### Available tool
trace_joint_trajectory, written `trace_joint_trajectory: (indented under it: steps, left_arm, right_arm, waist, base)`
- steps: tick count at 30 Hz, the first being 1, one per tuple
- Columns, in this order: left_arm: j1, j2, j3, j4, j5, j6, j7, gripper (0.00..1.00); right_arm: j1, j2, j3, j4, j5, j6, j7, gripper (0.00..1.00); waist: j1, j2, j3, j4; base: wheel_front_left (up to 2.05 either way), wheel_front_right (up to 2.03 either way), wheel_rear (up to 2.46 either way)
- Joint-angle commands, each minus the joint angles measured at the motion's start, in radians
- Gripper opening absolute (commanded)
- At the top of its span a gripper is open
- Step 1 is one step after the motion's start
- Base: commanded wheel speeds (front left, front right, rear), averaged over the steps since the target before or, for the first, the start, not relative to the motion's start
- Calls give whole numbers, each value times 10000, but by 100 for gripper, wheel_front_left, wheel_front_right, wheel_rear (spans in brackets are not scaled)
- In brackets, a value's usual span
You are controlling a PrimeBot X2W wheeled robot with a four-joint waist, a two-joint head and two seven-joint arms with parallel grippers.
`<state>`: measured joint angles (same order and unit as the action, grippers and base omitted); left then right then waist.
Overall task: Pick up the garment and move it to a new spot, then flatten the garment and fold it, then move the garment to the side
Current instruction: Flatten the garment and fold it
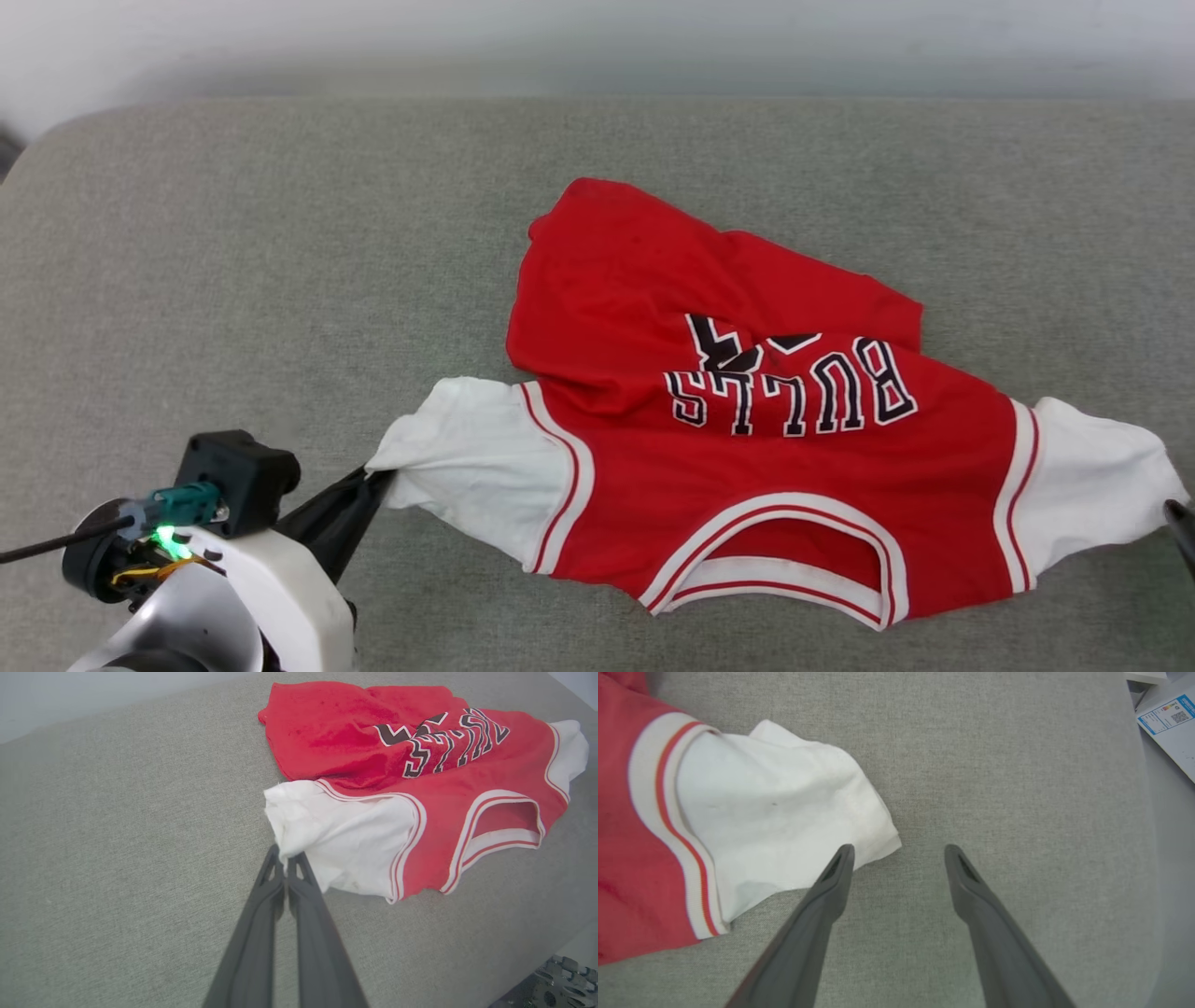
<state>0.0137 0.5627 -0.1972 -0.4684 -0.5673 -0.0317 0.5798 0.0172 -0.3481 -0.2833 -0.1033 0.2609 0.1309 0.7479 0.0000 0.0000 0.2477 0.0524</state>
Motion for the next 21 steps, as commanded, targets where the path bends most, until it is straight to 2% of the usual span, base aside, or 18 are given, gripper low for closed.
trace_joint_trajectory:
  steps: [1,8,20,21]
  left_arm:
    - [55,41,-24,-190,13,9,44,0]
    - [-252,-88,-337,-527,-22,-153,7,0]
    - [-443,-86,-444,-326,-40,-261,-168,0]
    - [-435,-53,-450,-273,-35,-259,-144,0]
  right_arm:
    - [-223,-37,115,100,57,-2,310,100]
    - [-837,-391,410,789,-170,-2,989,100]
    - [-718,147,983,2353,-574,1,1209,100]
    - [-650,151,1126,2442,-572,11,1196,24]
  waist:
    - [0,0,161,148]
    - [0,0,514,521]
    - [0,0,807,816]
    - [0,0,770,810]
  base:
    - [0,0,0]
    - [0,0,0]
    - [0,0,0]
    - [0,0,0]
